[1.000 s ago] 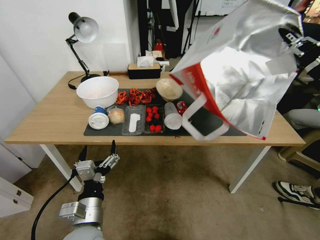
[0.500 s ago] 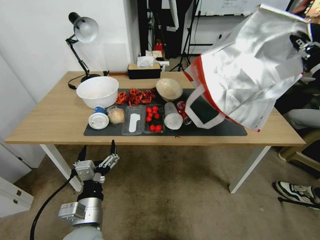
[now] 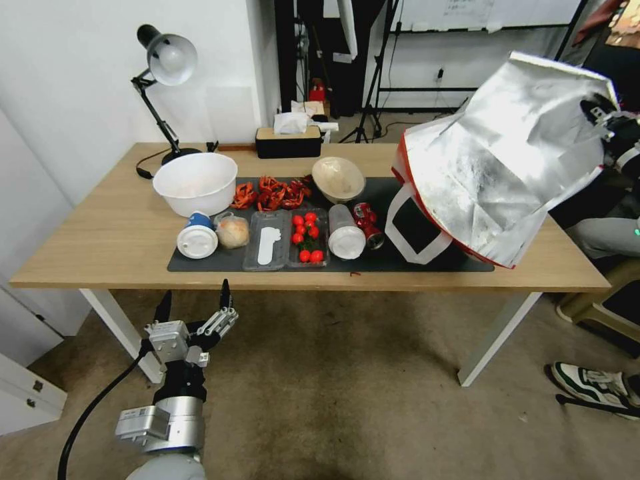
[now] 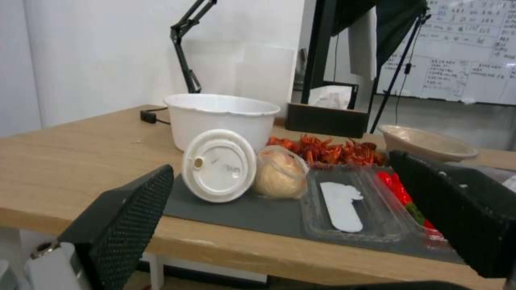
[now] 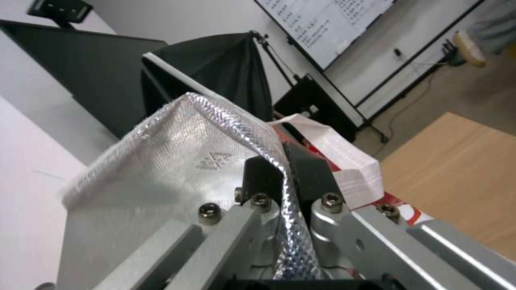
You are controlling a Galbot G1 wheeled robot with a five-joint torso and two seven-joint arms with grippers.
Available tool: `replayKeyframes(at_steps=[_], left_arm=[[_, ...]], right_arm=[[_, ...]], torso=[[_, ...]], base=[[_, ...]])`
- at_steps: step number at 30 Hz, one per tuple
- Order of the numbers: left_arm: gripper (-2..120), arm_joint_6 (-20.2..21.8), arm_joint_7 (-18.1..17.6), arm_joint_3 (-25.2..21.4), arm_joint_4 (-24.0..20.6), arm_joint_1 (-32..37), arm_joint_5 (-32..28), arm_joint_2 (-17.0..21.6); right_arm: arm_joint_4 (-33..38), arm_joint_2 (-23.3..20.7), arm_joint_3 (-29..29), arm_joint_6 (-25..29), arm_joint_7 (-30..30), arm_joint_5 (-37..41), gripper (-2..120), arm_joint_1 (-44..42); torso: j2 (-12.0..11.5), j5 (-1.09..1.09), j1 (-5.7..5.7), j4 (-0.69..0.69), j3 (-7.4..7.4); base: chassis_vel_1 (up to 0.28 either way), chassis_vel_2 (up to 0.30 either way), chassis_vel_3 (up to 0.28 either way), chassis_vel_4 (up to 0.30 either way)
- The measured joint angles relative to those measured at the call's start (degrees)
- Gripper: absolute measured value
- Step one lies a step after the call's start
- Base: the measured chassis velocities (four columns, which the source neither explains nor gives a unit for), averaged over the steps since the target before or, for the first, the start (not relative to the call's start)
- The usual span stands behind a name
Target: Pick up the food delivery bag from the floor and place it on the table.
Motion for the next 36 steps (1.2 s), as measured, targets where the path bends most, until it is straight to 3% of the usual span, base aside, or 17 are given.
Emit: replayKeyframes(at_steps=[36], left_arm=[[100,-0.1,0.0,0.8,0.8,-0.3,0.9,-0.6]], right_arm=[[-4.6,-2.4,-1.5,-9.0,7.6,-0.4,0,1.1]], torso=[[0.0,0.00,0.00,0.01,0.00]], base=[[0.000,0.000,0.000,0.000]])
